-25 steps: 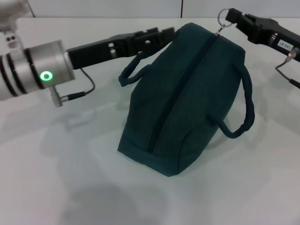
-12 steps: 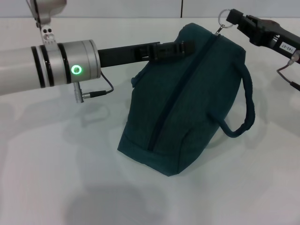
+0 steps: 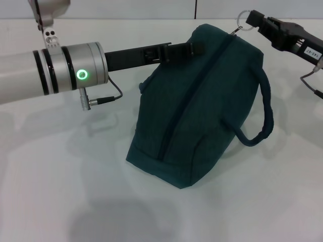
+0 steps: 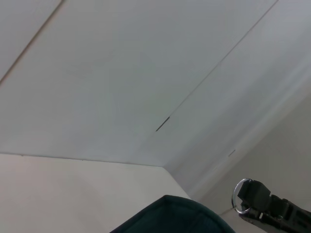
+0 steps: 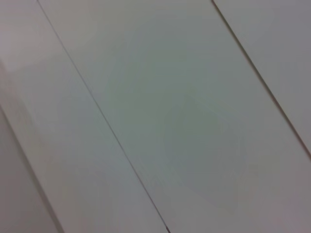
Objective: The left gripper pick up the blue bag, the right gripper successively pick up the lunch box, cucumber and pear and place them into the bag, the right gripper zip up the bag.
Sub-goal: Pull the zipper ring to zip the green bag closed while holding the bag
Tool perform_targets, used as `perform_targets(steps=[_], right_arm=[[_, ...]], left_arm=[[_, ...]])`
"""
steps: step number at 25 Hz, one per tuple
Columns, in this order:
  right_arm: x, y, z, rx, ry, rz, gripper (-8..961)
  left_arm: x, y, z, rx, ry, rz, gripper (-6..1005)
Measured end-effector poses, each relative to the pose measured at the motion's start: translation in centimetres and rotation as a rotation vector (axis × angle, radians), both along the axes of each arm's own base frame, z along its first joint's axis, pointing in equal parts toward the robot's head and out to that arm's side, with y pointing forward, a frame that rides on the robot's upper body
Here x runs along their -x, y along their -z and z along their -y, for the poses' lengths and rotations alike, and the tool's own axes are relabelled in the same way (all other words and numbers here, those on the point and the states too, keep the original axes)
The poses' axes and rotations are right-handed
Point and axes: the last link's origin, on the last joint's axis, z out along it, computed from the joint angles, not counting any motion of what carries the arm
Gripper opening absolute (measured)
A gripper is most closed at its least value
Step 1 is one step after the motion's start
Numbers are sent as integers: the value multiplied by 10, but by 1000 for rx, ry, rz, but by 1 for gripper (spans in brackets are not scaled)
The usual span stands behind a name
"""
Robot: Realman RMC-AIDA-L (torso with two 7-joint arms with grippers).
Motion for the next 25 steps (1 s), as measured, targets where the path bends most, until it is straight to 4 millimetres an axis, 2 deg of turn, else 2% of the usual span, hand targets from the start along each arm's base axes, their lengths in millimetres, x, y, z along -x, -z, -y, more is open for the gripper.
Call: perform_targets(steps=[6,11,16,25], right_arm=[[-2,0,1,-1,4,-3,39],[-2,-2,4,-3,0,-23,41],[-8,0,8,9,33,-61,42],[-12,0,14,37,61,-131,45]], left_arm=[[1,0,1,0,-1,0,534],[2,0,4,-2,17,9,288],[1,5,15,-15,78,27,85],[-2,6,28,3,163,51,60]])
